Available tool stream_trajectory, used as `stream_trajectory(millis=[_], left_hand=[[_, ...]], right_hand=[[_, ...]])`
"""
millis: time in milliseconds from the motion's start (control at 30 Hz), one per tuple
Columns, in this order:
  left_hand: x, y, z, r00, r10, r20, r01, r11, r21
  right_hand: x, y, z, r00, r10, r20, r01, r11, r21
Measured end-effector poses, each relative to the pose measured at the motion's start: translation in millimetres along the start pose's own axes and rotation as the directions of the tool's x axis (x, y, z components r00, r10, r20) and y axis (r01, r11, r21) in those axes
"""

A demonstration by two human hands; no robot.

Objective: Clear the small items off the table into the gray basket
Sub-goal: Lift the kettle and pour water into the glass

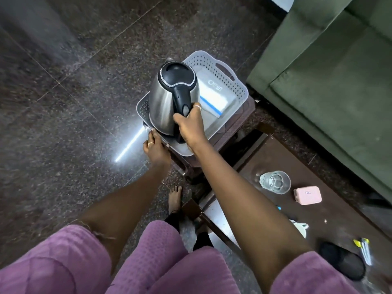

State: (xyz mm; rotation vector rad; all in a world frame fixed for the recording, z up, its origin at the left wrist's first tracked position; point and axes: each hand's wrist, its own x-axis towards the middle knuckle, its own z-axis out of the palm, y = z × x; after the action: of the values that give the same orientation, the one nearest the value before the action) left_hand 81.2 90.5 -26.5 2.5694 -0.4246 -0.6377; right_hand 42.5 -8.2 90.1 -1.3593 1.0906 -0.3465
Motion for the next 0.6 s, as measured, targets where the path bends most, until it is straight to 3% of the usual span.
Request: stream_trajectory(millis=[200,367,500,600], left_hand=[[-12.2,29.7,-5.9,0.997,-0.068,-0.03,0.067,0.997,-0.043],[-51.9,66.5,14.1,0.982,0.188,-0.02,-0.189,0.981,-0.041],[-97.0,94.0,46.3,0.855,0.509,0.096,-0.499,0.86,-0.108],[-127.6,111.9,69.6,0.732,0.66,0.166,-0.634,0.75,-0.185]], right_hand=[[-28.0,-27.3,-74.2,0.996,-0.07,0.05,0.071,0.997,-0.03],[-70.8,-34.5,-150.2,0.99,-0.114,-0.084,0.112,0.993,-0.02],[-110.7,-26.0,-217.5,0.962,-0.127,-0.242,0.127,0.992,-0.015],[-136.2,-12.5,-265.9,0.931,-0.122,-0.345,0.123,0.992,-0.019]])
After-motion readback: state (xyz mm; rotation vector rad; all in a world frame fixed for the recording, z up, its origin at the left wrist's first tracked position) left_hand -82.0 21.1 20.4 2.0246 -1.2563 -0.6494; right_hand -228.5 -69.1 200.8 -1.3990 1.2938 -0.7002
